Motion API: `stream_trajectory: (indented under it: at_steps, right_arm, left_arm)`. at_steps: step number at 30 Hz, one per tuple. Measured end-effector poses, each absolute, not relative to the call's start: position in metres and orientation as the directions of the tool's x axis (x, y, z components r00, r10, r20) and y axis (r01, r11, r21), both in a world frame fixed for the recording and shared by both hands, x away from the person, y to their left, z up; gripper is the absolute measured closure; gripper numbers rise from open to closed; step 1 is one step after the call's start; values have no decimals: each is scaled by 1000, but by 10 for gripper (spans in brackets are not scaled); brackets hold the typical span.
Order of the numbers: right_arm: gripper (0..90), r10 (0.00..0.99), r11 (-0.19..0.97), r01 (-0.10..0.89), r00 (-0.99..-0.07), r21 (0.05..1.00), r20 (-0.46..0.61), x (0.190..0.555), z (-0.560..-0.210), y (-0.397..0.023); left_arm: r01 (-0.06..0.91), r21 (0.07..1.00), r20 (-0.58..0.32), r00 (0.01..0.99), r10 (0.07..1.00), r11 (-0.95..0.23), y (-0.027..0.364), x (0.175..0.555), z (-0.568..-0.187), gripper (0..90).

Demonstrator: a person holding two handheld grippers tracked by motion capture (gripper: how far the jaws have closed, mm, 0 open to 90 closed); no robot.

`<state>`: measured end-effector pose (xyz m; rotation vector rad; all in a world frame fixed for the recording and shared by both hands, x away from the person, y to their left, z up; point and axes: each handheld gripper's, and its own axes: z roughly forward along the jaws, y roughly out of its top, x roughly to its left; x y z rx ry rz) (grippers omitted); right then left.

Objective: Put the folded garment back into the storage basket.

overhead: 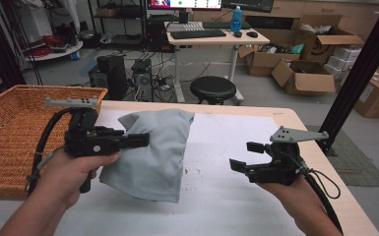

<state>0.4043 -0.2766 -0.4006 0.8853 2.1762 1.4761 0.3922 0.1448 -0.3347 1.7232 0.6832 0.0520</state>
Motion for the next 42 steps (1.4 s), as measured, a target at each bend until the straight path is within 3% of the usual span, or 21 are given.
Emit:
stream_trajectory:
  at_steps: [22,42]
  right_arm:
    - [168,674,267,302,-737,915,46,402,-404,-268]
    - [168,674,283,318,-737,905,49,406,-413,-252]
  left_arm:
    - [393,919,-302,732,610,-17,272,376,-285,760]
    - [435,897,-355,610,709,74,391,362,-281,759]
